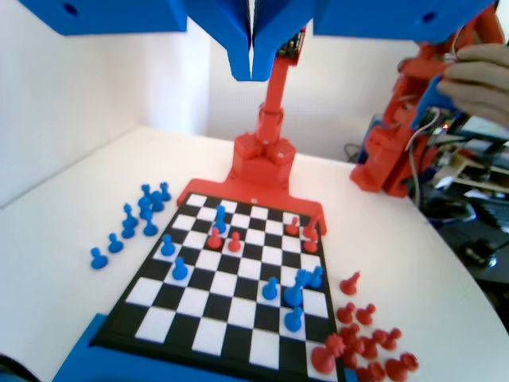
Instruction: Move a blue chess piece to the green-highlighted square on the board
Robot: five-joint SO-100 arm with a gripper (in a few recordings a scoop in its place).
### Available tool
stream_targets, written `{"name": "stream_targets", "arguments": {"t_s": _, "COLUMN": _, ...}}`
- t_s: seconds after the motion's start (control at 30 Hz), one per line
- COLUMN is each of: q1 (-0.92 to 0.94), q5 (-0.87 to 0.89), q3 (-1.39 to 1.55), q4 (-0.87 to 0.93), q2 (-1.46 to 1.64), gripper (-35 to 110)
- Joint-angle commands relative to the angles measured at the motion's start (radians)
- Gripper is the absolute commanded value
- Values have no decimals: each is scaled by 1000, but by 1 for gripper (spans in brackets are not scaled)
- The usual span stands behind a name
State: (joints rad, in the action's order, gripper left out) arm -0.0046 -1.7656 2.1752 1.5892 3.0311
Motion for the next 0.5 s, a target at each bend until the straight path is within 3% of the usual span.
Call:
{"name": "stream_targets", "arguments": {"t_s": 0.0, "q1": 20, "q5": -8, "q3": 0, "q4": -14, "q2": 21, "gripper": 1}}
{"name": "stream_targets", "arguments": {"t_s": 0.47, "q1": 29, "q5": -3, "q3": 0, "q4": -14, "q2": 23, "gripper": 7}}
